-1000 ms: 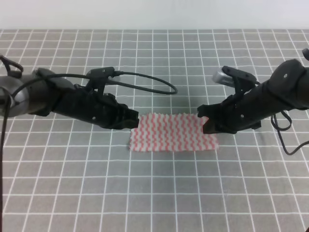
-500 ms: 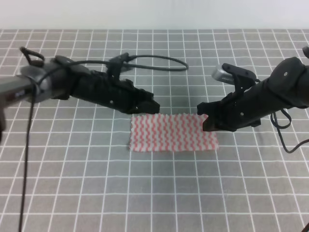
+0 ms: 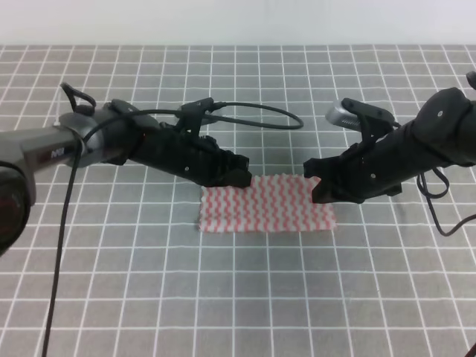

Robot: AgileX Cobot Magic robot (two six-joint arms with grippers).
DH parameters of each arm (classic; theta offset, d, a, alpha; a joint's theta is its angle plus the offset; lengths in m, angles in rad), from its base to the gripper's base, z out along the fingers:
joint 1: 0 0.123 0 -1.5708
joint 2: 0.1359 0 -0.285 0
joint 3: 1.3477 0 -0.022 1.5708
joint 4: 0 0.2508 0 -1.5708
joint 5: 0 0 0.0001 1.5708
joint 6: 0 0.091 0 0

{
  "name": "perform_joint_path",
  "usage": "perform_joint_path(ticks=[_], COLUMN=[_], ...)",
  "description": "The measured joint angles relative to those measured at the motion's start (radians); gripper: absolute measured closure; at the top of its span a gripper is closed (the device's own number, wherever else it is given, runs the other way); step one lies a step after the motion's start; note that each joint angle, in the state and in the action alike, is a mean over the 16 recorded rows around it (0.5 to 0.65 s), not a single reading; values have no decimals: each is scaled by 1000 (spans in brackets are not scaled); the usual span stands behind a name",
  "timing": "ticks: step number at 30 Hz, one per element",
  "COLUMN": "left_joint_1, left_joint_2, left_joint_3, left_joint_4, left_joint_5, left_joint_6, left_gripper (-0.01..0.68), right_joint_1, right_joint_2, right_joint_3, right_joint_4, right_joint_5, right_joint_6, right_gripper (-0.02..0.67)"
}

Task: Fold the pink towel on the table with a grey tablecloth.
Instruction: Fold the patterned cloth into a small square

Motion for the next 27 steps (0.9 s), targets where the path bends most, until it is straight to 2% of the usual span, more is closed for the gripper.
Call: perform_joint_path(ticks=[11, 19, 27], left_joint_1=[1, 1, 0], left_joint_2=[-9, -25, -90], left_joint_3=[-68, -112, -91], left_joint_4=[32, 178, 310], left_joint_5=[68, 174, 208], left_joint_6=[-23, -96, -147], left_gripper=[676, 676, 676], right_joint_1=[0, 0, 0], right_joint_2=[1, 1, -1], right_joint_3=[0, 0, 0], right_joint_4=[0, -1, 0], right_joint_5=[2, 11, 24], right_joint_6=[0, 0, 0], right_gripper=[664, 664, 664])
